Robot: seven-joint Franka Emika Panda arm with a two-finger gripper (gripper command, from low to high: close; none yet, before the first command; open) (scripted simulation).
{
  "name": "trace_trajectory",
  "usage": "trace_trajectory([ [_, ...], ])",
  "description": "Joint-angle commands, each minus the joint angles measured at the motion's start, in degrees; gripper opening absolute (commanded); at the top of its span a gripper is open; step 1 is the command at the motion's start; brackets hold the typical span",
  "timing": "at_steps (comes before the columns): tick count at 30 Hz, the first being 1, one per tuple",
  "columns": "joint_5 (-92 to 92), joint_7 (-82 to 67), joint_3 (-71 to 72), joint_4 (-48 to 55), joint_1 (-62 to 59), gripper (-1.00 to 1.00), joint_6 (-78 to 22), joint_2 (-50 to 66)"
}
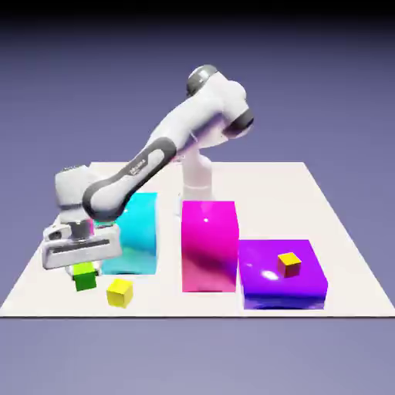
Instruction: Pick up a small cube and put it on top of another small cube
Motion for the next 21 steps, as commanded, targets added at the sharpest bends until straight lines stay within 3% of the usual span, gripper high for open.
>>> trace_trajectory([
  [1,-1.92,1.89,0.86,-0.53,-0.92,-1.0,0.16,-2.08],
  [21,-40.94,40.05,17.96,-11.03,-19.36,-1.0,2.19,-43.61],
])
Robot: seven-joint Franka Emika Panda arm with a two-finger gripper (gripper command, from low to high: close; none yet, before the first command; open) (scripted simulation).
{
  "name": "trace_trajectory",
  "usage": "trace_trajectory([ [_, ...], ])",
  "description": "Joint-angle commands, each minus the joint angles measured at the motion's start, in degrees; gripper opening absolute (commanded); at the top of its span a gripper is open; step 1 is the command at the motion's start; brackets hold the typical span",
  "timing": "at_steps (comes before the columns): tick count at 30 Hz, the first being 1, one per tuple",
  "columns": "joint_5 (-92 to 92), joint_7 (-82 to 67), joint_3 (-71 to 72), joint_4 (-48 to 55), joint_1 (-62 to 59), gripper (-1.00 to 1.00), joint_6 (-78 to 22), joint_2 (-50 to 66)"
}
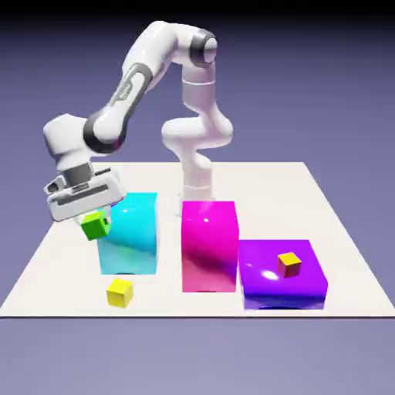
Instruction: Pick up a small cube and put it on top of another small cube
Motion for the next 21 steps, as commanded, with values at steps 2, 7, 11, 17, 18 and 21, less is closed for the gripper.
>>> trace_trajectory([
  [2,-4.95,3.84,1.72,-1.83,-2.02,-1.0,-0.12,-4.14],
  [7,-17.41,13.24,5.92,-6.67,-7.75,-1.0,-0.7,-14.49],
  [11,-27.38,20.76,9.27,-10.54,-12.34,-1.0,-1.17,-22.77],
  [17,-42.33,32.04,14.31,-16.35,-19.22,-1.0,-1.86,-35.18],
  [18,-44.82,33.92,15.15,-17.32,-20.36,-1.0,-1.98,-37.25],
  [21,-49.37,35.87,16.0,-19.89,-22.38,-1.0,-2.85,-39.47],
])
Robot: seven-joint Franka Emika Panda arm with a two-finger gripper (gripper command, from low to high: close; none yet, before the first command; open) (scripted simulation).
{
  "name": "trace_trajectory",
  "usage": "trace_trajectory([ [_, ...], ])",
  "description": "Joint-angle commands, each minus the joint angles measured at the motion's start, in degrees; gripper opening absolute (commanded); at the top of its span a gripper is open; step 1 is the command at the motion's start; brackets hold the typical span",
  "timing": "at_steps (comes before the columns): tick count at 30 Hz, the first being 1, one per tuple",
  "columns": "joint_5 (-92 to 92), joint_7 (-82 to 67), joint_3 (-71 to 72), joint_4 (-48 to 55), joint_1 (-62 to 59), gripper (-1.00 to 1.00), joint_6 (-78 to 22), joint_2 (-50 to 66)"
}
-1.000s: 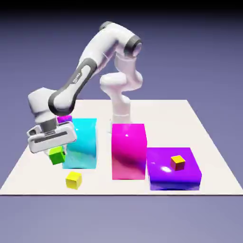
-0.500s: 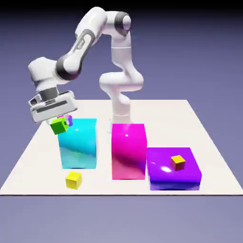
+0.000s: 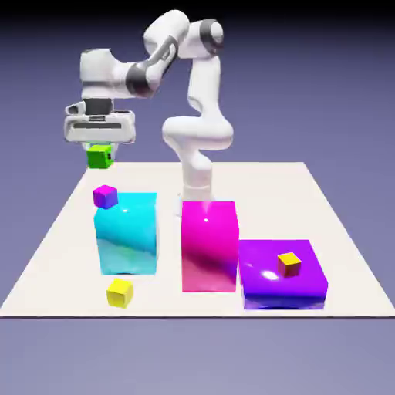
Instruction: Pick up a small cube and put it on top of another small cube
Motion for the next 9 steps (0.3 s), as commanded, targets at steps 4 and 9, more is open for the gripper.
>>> trace_trajectory([
  [4,-0.22,-0.71,-2.76,-4.23,1.06,-1.0,9.98,5.77],
  [9,-0.22,-0.73,-2.84,-4.36,1.1,1.0,10.29,5.95],
])
